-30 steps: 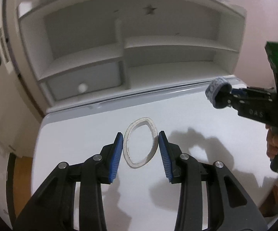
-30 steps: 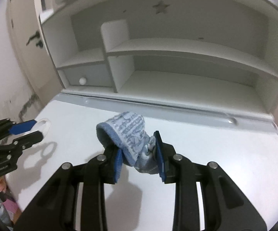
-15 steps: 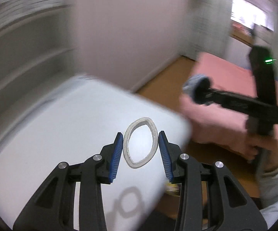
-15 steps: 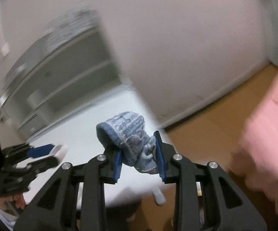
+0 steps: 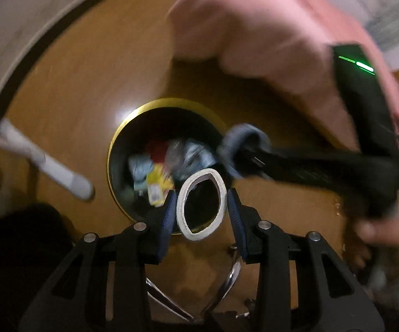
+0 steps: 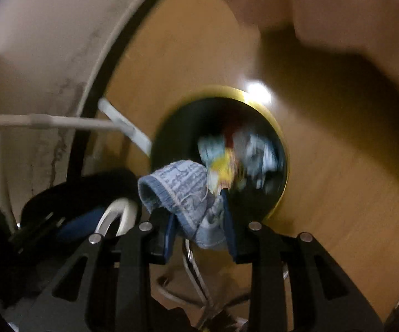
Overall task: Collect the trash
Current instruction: 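Carry the tape ring and sock to the bin and open both tools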
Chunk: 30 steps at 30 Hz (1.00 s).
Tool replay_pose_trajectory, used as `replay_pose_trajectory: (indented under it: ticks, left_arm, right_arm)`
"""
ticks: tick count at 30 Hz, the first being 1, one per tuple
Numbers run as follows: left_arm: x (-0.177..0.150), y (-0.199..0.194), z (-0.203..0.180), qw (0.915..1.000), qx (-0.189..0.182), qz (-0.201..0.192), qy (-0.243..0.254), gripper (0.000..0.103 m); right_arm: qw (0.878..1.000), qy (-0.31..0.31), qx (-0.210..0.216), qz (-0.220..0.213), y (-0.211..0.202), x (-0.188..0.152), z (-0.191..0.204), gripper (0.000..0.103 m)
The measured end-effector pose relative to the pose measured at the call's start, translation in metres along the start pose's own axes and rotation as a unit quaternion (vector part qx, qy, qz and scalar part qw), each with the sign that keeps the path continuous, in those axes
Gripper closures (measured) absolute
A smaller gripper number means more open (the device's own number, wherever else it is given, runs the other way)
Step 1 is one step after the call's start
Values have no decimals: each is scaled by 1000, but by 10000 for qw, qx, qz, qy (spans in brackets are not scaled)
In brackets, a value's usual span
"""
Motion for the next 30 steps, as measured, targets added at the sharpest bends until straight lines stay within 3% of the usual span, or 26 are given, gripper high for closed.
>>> replay_pose_trajectory:
  ticks: [4,10,20,23,25,26,27,30]
  left_arm:
    - [-6,30,18,9987,-101,261,-421,66]
    - [-8,23,1,9997,-121,144,-165,66]
    - [-14,27,0,9997,-59,167,-144,66]
    - [-13,26,-2,9998,115,122,-45,62]
    - [-13,23,-6,9997,229,40,82,20]
    - [-12,20,-10,9994,278,-68,177,14]
    - [-12,17,-13,9991,297,-146,268,12]
    - [-11,12,-25,9982,258,-225,497,12]
  right_arm:
    - [9996,69,-146,211,26,-6,-3,73]
    - [9998,172,43,31,13,-1,-11,73]
    - [9996,207,168,41,18,-1,-3,73]
    - [9994,219,266,49,18,1,0,72]
    - [9986,332,399,63,17,2,-1,53]
    - [9985,410,372,28,15,4,-3,28]
    - [9985,431,347,-46,11,6,-4,17]
    - [9987,414,245,-189,-1,10,-6,17]
Point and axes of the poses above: each gripper's, at about its wrist camera, not at the fingertips, and y roughly the way its jaws point, z to its left, x to its top, the point moved 4 cm from there along y, roughly the way its jaws point
